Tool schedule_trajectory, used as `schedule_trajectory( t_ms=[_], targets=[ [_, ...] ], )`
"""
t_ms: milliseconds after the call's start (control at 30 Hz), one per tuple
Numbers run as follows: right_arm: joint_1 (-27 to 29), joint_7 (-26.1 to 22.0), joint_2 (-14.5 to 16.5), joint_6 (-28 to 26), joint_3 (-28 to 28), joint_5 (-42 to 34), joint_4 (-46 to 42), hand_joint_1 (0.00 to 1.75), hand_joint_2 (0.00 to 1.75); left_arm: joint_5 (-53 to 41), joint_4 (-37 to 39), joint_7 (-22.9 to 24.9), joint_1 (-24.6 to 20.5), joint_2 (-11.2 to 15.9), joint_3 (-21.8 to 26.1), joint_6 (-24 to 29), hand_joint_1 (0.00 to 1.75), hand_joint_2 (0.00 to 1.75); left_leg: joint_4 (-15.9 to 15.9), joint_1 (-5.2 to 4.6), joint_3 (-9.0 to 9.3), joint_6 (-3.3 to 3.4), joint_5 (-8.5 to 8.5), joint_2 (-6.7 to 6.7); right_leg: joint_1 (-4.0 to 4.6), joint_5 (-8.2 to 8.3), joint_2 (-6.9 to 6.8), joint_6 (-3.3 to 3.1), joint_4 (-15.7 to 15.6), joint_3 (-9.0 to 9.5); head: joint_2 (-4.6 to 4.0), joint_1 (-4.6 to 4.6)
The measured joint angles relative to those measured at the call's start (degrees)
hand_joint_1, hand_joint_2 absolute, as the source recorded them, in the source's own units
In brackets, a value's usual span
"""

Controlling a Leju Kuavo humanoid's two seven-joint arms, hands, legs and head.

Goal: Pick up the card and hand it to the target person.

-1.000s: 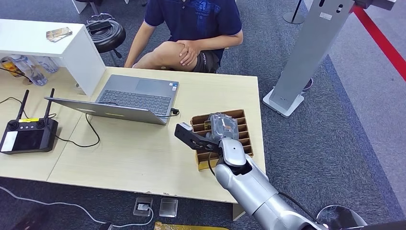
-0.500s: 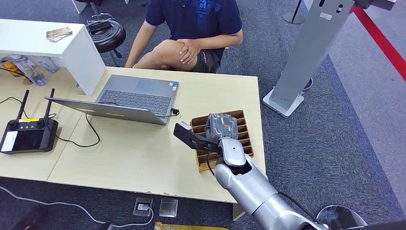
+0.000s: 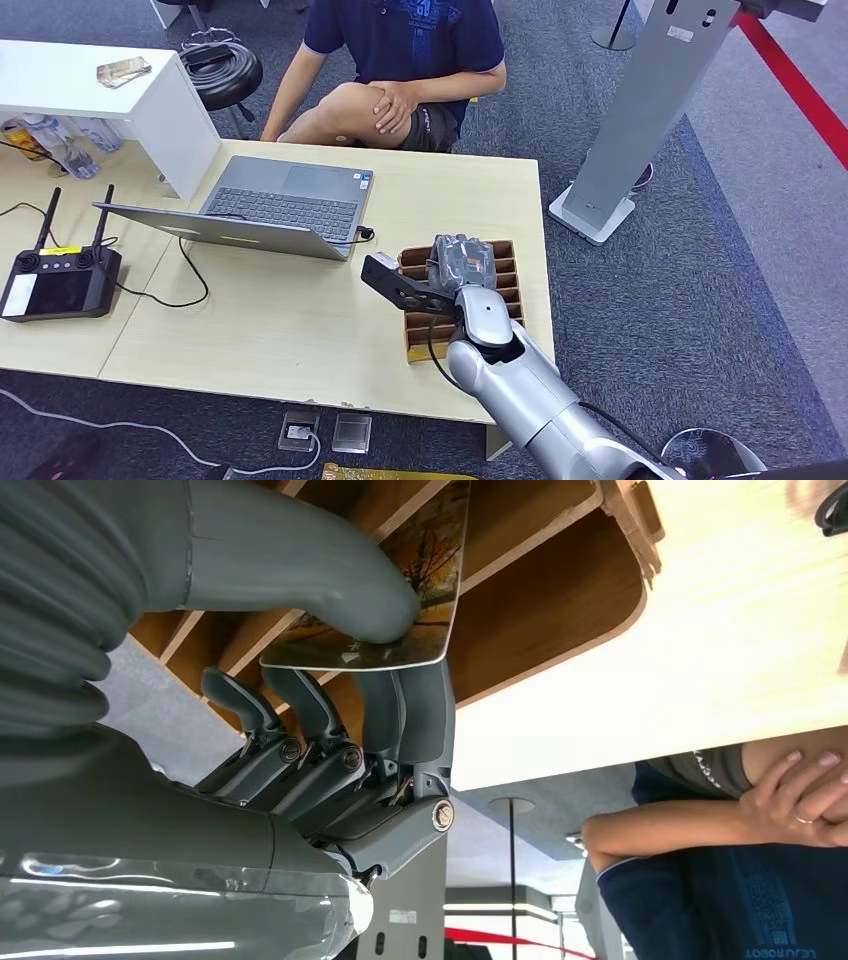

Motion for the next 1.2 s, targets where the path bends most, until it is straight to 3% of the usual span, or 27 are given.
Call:
schedule_trajectory(
  t_ms=[333, 867, 1067, 1200],
  targets=[
    [0.84, -0.05, -1.06, -0.78, -0.55, -0.41, -3.09, 1.64, 1.75, 0.00, 0.00, -0.61, 0.09, 0.02, 0.00, -0.22, 0.00, 0.00, 0.01, 0.00, 0.01, 0.00, 0.00, 0.01, 0.00, 0.00, 0.01, 0.00, 0.00, -0.01, 0.00, 0.04],
    [2.78, 1.02, -4.33, -0.68, -1.61, 0.92, -19.59, 1.64, 1.75, 0.26, 0.00, -0.78, 0.14, 0.25, 0.00, -0.37, 0.00, 0.00, 0.01, 0.00, -0.01, 0.00, 0.00, 0.01, 0.00, 0.00, 0.01, 0.00, 0.00, 0.00, 0.00, 0.01],
    [-0.19, -2.64, -3.03, -0.73, -1.30, -0.89, -19.55, 1.64, 1.75, 0.70, 0.00, -0.48, 0.11, 0.26, 0.01, -0.34, 0.00, 0.00, 0.01, 0.00, -0.06, 0.00, 0.00, 0.00, 0.00, 0.00, 0.00, 0.00, 0.01, 0.00, 0.00, 0.02],
    [-5.49, -6.84, -0.32, -2.05, -0.77, -2.86, -13.04, 1.64, 1.75, 0.70, 0.00, -0.39, 0.00, 0.26, 0.01, -0.40, 0.00, 0.00, 0.00, 0.00, -0.06, -0.01, 0.01, -0.01, 0.00, 0.00, -0.01, 0.00, 0.03, -0.01, 0.00, -0.04]
  ],
)
